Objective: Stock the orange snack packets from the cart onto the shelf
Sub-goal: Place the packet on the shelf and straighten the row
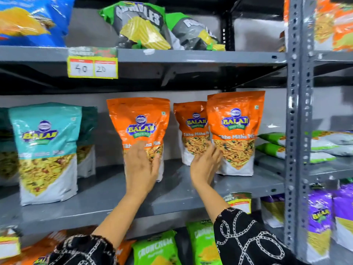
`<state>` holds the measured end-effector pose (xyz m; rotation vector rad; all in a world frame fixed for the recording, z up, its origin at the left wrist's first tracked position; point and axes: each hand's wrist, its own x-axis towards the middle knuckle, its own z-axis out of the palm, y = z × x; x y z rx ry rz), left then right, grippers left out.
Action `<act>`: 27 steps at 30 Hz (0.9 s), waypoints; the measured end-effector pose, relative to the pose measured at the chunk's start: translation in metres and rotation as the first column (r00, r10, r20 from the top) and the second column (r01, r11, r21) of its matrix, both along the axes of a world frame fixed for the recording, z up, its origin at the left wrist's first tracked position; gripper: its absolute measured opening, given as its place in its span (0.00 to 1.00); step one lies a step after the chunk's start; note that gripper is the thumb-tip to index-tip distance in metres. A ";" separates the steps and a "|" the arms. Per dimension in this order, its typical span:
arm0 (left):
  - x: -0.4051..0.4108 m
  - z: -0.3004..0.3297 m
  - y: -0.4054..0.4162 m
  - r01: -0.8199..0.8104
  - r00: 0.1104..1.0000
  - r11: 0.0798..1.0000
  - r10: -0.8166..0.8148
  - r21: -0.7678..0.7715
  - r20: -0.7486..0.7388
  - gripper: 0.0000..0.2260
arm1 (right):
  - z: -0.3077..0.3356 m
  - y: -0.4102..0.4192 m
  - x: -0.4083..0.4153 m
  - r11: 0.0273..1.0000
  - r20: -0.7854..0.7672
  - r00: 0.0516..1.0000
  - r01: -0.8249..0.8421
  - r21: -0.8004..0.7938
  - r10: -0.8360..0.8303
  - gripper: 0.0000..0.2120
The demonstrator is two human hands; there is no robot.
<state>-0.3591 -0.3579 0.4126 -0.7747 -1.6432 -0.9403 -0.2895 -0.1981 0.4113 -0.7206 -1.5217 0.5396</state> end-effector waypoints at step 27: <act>0.025 -0.011 0.144 0.382 0.478 0.923 -0.152 -0.049 0.865 0.39 | -0.015 0.094 0.017 0.825 0.298 0.773 -0.492 -0.278 0.561 0.53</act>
